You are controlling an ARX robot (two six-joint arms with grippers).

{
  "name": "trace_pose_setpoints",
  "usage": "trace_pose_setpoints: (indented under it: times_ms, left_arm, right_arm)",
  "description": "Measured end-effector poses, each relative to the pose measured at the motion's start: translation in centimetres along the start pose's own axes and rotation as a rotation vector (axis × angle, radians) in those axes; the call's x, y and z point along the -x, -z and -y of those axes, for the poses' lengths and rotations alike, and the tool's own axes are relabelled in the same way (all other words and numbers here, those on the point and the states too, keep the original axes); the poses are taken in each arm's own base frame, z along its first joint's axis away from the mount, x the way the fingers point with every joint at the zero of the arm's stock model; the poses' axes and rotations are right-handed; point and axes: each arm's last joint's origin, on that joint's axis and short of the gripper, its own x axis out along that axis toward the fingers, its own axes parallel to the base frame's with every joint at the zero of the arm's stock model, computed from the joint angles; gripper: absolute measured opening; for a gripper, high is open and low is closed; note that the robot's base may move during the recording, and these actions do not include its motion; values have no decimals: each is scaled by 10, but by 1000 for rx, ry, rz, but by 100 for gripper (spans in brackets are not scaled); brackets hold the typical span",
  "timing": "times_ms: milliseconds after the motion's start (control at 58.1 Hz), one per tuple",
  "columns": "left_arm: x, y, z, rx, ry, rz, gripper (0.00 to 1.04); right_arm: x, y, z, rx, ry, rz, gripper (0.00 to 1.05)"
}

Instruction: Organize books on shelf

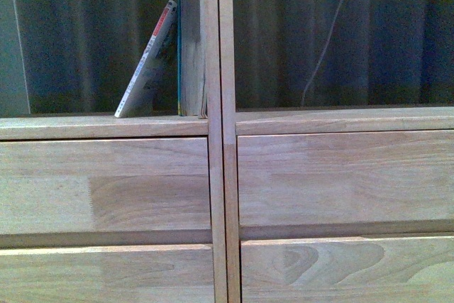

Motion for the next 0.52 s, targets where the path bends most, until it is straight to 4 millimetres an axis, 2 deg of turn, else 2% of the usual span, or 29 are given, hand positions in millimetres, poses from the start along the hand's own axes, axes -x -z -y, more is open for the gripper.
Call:
trace_pose_setpoints:
  times_ms: [155, 206, 516]
  left_arm:
    - [0, 0, 0, 0, 0, 0, 88]
    - [0, 0, 0, 0, 0, 0, 98]
    - [0, 0, 0, -2, 0, 0, 97]
  right_arm:
    - [0, 0, 0, 0, 0, 0, 98]
    - [0, 0, 0, -1, 0, 0, 98]
    - [0, 0, 0, -1, 0, 0, 98]
